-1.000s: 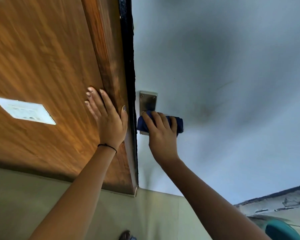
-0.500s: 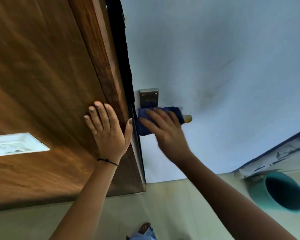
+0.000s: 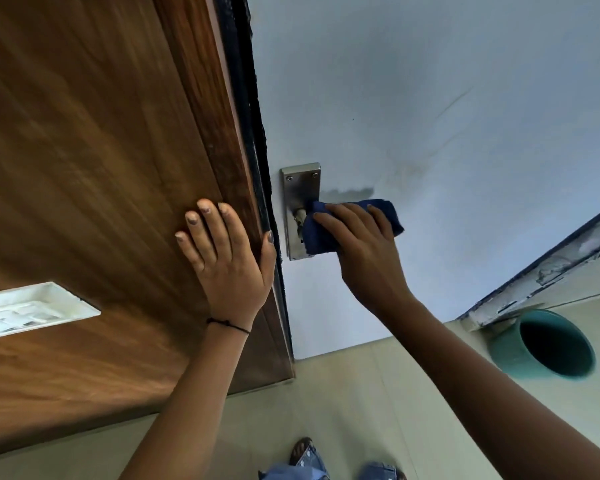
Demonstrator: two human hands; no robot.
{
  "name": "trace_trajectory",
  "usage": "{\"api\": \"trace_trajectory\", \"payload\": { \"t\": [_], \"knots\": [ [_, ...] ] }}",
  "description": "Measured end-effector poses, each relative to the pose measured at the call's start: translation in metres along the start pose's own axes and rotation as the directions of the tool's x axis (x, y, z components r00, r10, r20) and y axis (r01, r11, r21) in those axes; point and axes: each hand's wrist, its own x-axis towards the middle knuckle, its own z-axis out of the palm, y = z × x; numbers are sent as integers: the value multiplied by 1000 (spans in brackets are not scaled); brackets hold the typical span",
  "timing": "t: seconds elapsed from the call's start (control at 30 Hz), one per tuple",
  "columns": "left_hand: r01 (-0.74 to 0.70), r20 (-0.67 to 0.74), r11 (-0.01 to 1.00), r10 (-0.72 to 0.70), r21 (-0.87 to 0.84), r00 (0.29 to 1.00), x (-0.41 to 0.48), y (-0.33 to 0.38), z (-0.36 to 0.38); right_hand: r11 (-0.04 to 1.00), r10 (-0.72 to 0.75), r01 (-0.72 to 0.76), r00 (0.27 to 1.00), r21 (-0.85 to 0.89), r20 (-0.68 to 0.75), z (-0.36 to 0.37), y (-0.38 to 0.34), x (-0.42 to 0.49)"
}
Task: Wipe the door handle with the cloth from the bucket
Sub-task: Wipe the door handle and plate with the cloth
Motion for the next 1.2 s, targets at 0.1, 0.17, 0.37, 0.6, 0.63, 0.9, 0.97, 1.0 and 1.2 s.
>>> {"api": "trace_trajectory", "payload": {
  "t": [0.1,0.17,0.37,0.6,0.63,0.9,0.97,1.0,1.2],
  "knots": [
    [-13,-15,1000,13,2,1000,0,0,0,998,50,-49,998,28,-43,4,-13,-3],
    [-15,-16,1000,15,6,1000,0,0,0,998,18,-15,999,56,-50,8,-30,-3],
    [-4,-21,1000,4,-9,1000,0,0,-1,992,73,-68,996,106,-43,-2,6,-8],
    [-14,-3,1000,14,7,1000,1,2,-3,952,272,-250,955,179,-114,7,-6,-12],
    [-14,6,1000,14,11,1000,2,2,-3,964,224,-202,968,174,-112,10,-23,-8],
    [-10,42,1000,10,12,999,4,2,-8,942,281,-246,951,230,-130,14,-21,-8],
    [-5,43,1000,5,-3,999,5,2,-9,837,475,-373,859,400,-191,9,2,-11],
    [-6,46,1000,7,-7,999,5,2,-9,752,566,-420,806,509,-171,5,5,-13],
    [-12,50,1000,12,-4,999,5,2,-10,-327,864,-281,297,902,406,7,-21,-2]
  ]
}}
